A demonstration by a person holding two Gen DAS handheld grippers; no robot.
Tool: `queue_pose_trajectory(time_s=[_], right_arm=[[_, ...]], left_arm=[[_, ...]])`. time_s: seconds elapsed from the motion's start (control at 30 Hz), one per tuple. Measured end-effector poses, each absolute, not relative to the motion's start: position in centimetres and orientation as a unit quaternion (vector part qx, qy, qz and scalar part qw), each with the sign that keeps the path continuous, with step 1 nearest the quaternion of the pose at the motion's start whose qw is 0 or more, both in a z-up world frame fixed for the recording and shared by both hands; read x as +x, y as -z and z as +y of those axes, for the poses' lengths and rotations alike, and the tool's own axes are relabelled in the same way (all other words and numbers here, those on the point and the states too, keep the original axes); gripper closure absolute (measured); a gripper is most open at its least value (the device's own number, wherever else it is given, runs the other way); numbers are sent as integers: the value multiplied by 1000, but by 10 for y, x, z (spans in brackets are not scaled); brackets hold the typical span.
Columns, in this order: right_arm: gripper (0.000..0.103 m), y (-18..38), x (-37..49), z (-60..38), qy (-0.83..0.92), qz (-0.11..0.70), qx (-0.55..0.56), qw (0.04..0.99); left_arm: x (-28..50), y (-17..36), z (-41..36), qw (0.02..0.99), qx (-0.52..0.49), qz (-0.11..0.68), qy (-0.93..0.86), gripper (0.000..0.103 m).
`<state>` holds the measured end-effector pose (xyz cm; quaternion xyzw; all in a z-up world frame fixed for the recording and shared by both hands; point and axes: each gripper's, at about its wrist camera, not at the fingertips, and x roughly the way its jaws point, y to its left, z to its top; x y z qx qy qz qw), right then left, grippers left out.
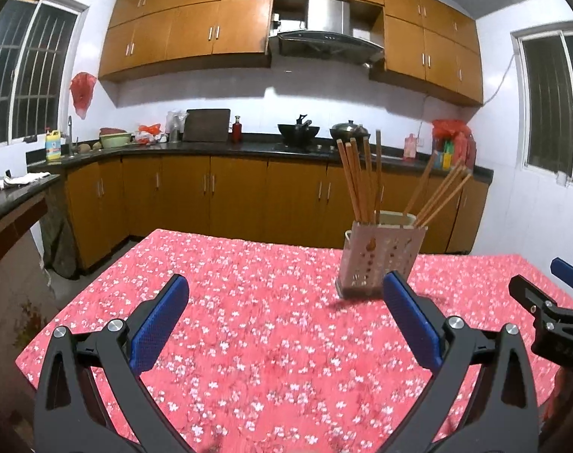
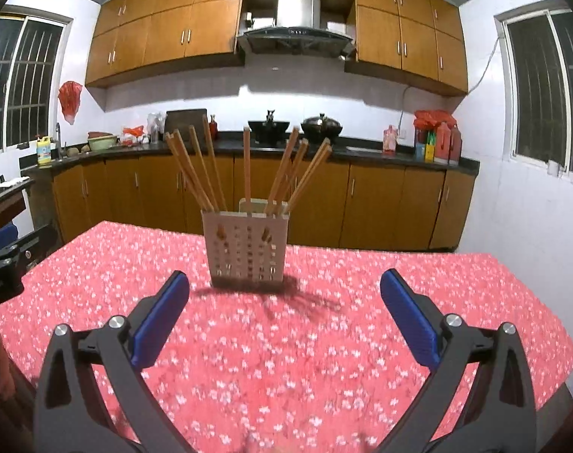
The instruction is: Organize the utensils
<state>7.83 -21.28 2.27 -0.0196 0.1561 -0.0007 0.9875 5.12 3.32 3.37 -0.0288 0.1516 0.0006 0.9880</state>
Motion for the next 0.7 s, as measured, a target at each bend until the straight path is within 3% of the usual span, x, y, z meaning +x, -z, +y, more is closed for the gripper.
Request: queue_pose_trajectory(time_s=[0.7], right_arm=[[4, -6, 64, -224, 28, 153, 8, 988]], left_arm=[[31, -23, 19, 993, 5, 118, -15, 2]])
